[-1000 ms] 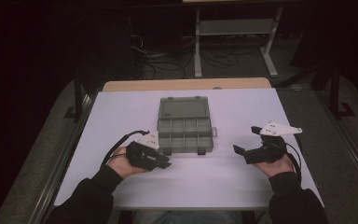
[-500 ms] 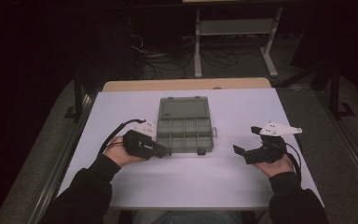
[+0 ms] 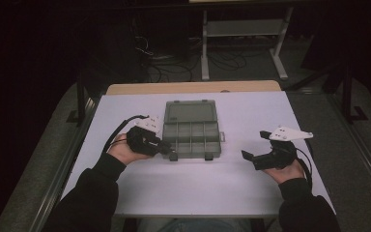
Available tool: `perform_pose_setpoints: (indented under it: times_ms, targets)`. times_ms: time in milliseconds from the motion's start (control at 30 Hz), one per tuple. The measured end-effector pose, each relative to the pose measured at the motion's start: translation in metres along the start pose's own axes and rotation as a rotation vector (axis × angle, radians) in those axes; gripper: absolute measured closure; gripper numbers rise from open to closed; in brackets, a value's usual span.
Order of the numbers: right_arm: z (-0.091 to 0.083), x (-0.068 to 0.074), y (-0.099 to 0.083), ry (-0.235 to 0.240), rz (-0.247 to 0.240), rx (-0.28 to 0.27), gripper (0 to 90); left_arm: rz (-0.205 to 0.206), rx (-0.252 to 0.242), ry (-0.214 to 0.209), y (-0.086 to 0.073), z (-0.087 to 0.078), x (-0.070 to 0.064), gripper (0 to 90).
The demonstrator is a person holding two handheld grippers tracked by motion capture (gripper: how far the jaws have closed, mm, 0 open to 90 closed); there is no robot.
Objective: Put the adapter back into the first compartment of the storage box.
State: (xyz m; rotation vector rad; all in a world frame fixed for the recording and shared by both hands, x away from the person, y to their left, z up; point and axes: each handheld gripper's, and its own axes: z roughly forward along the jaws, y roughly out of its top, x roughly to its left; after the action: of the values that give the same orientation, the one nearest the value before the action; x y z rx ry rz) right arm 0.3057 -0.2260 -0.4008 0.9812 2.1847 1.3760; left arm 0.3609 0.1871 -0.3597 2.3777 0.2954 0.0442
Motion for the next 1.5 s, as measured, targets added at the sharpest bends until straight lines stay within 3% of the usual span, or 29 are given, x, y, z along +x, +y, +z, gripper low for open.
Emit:
perform_pose_setpoints:
  times_ms: [167, 567, 733, 1133, 1500]
  targets:
    - [0.000, 0.000, 0.000, 0.003, -0.002, 0.002, 0.0, -0.016, -0.018, 0.018, 0.001, -0.003, 0.008, 76.2]
    - [0.003, -0.001, 0.000, 0.005, -0.001, 0.009, 0.0, -0.034, 0.019, 0.064, 0.013, -0.006, 0.025, 76.2]
    - [0.003, -0.001, 0.000, 0.008, 0.000, 0.009, 0.0, -0.080, 0.016, 0.087, 0.013, -0.002, 0.038, 76.3]
    - [0.005, -0.001, 0.000, 0.012, -0.007, 0.013, 0.0, -0.123, 0.042, 0.128, 0.011, 0.011, 0.055, 76.3]
    - [0.006, -0.002, 0.000, 0.013, -0.011, 0.021, 0.0, -0.165, 0.008, 0.168, 0.005, 0.015, 0.072, 76.3]
